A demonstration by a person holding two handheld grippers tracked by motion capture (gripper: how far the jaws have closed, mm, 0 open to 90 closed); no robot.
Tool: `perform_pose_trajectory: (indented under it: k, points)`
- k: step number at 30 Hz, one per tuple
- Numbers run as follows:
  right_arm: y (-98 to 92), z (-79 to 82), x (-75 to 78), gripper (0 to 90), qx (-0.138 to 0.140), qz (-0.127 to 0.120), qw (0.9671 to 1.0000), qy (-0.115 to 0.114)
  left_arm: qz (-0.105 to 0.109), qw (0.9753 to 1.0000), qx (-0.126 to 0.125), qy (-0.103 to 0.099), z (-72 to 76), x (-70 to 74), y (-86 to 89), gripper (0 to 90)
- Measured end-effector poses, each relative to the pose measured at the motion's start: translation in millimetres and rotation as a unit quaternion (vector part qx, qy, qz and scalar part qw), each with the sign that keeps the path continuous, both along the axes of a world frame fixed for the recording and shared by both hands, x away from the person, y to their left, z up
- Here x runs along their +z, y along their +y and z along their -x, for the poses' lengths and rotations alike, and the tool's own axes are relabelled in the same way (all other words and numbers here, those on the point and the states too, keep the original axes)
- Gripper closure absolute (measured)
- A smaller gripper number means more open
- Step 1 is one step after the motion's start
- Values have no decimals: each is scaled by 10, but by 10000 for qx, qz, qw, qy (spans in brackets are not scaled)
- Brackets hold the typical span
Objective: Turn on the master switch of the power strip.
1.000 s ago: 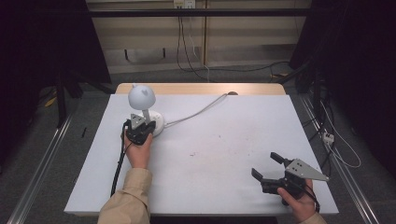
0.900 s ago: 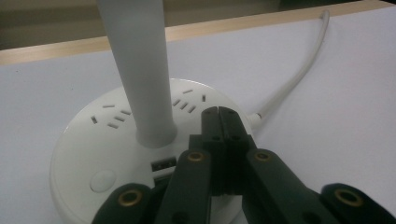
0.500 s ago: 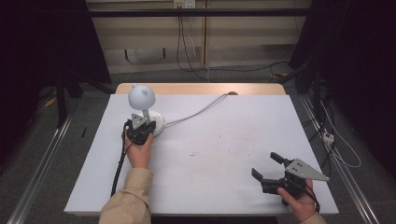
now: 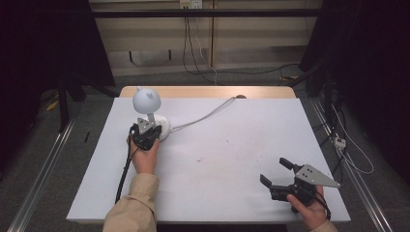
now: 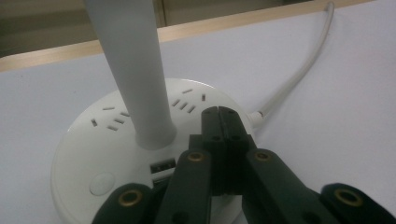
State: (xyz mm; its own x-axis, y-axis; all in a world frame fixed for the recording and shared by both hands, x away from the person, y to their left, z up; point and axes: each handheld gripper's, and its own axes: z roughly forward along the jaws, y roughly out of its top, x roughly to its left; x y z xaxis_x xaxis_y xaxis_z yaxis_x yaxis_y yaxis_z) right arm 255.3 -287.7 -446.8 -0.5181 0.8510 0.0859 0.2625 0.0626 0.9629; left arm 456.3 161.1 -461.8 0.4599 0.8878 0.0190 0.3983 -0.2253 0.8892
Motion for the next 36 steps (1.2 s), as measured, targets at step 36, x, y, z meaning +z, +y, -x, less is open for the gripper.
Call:
perform_pose_trajectory:
  k: [36]
  points:
    - [10,-10,21,56,26,-3,10000,-51,-467,9984,172,254,-40,65,-141,900]
